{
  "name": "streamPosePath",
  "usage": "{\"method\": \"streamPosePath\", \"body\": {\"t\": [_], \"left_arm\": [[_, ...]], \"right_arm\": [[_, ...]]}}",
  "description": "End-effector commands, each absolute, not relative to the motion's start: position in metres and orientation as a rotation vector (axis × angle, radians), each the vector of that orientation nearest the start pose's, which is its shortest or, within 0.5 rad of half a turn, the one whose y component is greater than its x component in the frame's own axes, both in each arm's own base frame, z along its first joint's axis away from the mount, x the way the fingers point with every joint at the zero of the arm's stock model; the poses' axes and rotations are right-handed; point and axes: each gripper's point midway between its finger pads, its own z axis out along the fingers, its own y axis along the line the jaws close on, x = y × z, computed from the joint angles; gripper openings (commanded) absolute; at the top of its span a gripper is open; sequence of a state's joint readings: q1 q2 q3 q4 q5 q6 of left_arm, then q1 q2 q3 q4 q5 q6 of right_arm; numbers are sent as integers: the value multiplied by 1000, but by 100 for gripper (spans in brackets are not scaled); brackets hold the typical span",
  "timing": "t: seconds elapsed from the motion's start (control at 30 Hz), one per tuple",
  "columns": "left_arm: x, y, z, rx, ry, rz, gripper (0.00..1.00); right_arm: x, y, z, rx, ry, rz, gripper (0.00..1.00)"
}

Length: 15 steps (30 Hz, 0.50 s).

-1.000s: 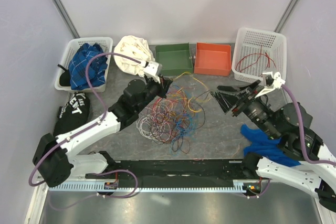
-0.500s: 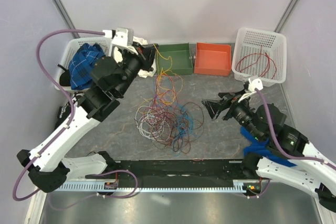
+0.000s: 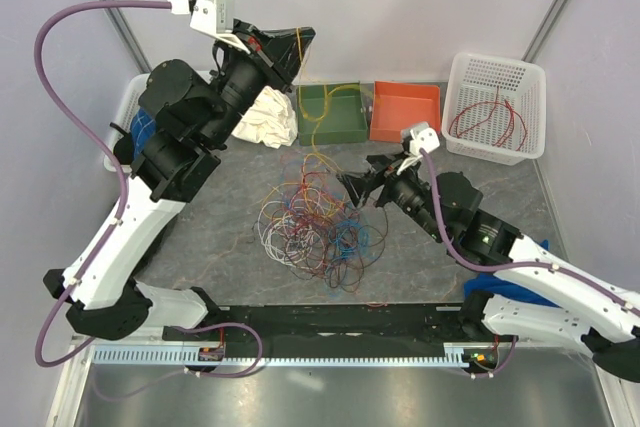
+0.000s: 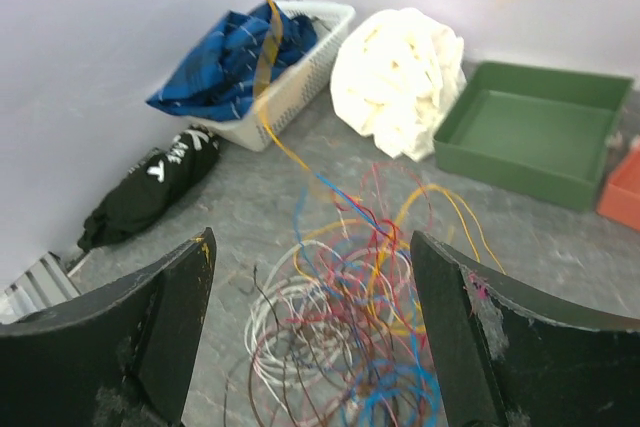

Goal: Untangle the cables

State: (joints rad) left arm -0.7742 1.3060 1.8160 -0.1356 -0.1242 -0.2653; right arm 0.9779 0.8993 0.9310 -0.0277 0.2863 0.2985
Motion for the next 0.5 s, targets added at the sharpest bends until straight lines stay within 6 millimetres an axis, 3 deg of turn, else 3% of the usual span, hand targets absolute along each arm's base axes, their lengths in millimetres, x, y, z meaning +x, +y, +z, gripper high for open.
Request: {"method": "streamPosePath", "body": {"t": [0.0, 0.2, 0.33, 0.47], "left_arm": [[273, -271, 591, 240, 1258, -906, 2], [274, -273, 585, 255, 1279, -898, 2], [273, -271, 592, 250, 1263, -898, 2], [275, -280, 594, 265, 1262, -926, 2]], "right_arm": [[225, 281, 419, -302, 1365, 879, 86], [230, 298, 422, -322, 1360, 902, 86], [233, 298, 418, -307, 1354, 892, 86], [241, 314, 410, -334, 1373, 891, 85]]}}
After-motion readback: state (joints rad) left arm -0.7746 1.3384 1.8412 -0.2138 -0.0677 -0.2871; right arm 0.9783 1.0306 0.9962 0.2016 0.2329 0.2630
